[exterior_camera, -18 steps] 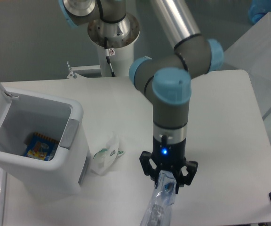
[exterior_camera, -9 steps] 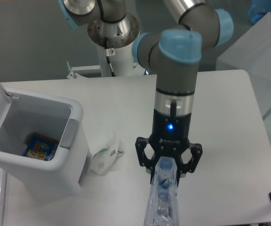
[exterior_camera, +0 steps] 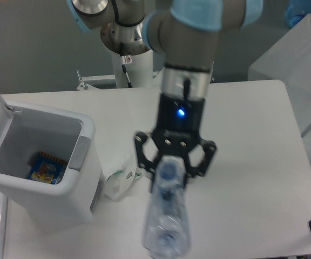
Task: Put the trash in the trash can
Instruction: 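Carry the bottle over the trash bin opening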
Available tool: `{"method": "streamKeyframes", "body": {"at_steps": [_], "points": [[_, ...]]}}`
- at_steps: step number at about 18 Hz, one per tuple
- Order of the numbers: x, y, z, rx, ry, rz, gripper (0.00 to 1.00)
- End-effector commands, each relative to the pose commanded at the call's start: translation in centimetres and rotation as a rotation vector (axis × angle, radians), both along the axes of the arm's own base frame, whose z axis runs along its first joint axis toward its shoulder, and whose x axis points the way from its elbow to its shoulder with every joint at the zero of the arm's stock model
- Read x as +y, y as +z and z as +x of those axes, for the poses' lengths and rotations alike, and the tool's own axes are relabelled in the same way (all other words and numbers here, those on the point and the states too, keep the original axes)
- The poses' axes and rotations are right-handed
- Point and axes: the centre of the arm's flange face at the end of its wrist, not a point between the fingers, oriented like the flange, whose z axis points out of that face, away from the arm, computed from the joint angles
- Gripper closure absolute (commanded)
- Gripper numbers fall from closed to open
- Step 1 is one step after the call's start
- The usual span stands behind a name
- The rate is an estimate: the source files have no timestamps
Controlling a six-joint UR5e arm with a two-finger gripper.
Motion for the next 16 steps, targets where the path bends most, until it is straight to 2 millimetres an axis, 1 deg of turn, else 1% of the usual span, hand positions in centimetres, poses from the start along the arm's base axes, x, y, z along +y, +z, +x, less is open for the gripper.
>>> {"method": "streamKeyframes", "body": {"at_steps": [1,2,3,4,5,6,7,9,11,13,16], "points": [[0.6,0.2,2.3,-0.014,-0.022,0.001,0.43],[0.9,0.4,4.0,-0.020,-0.035,0.002,0.43],[0.9,0.9,5.0,-0.027,-0.035,0.008,0.43],[1.3,0.8,6.3,-0.044,-0.044,0.007,0.44],[2.0,0.7,8.4,-0.045,-0.073,0.002,0.43],[2.5,0.3,9.8,-0.049,-0.095,-0.006,0.43],[2.8,0.2,10.6,-0.055,-0.103,-0.007,0.43],[3.4,-0.2,13.0,-0.071,-0.129,-0.015,0.43],[3.5,-1.9,13.6,-0.086,-0.139,-0.042,0.43],[3.5,-2.4,15.0,-0.090,-0.163,-0.051,0.43],[3.2,-4.1,15.6,-0.105,-0.171,-0.077,0.43]]}}
